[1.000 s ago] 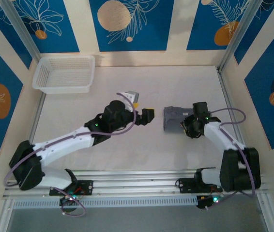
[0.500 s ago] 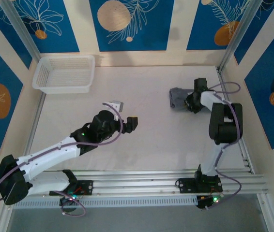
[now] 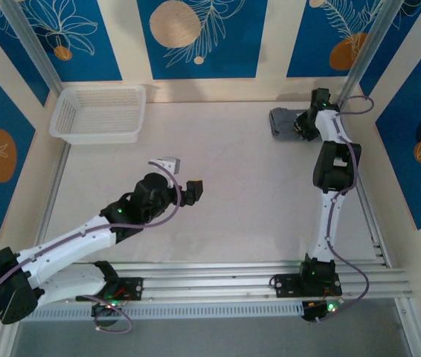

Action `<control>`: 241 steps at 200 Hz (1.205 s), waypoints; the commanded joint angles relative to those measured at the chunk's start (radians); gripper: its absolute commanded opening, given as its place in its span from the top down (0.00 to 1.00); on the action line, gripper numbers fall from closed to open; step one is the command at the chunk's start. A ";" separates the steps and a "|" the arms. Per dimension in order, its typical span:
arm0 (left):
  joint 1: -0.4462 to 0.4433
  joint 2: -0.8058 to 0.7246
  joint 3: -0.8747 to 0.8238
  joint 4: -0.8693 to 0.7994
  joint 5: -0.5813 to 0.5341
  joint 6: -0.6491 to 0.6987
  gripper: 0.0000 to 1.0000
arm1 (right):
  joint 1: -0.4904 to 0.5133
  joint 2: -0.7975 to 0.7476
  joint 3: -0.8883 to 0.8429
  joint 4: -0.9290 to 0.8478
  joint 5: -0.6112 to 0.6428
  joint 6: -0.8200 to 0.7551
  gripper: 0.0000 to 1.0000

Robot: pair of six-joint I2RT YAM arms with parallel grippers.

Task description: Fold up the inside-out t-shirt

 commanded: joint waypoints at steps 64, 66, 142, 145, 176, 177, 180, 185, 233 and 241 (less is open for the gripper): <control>0.042 -0.233 -0.114 -0.064 -0.421 0.105 0.01 | 0.025 -0.432 -0.186 0.022 -0.043 -0.217 0.63; 0.043 -0.239 -0.119 -0.062 -0.433 0.114 0.01 | 0.029 -0.484 -0.252 0.063 -0.042 -0.230 0.62; 0.331 -0.464 -0.377 0.147 -0.521 0.394 0.01 | 0.129 -1.348 -1.442 0.755 0.202 -0.533 0.35; 0.349 -0.467 -0.389 0.163 -0.514 0.405 0.01 | 0.131 -1.357 -1.475 0.780 0.224 -0.530 0.33; 0.519 -0.410 -0.481 0.318 -0.372 0.400 0.01 | 0.154 -1.291 -1.687 1.058 0.241 -0.648 0.18; 0.524 -0.405 -0.483 0.326 -0.367 0.399 0.01 | 0.158 -1.274 -1.692 1.077 0.239 -0.658 0.18; 0.542 -0.386 -0.492 0.354 -0.348 0.392 0.01 | 0.162 -1.250 -1.696 1.100 0.237 -0.674 0.18; 0.571 -0.349 -0.502 0.391 -0.323 0.380 0.01 | 0.169 -1.218 -1.699 1.126 0.239 -0.687 0.18; 0.758 0.205 -0.505 0.913 -0.020 0.408 0.01 | 0.168 -0.973 -1.776 1.507 0.076 -0.771 0.16; 0.787 0.296 -0.484 0.955 0.033 0.394 0.01 | 0.145 -0.921 -1.824 1.673 0.027 -0.757 0.15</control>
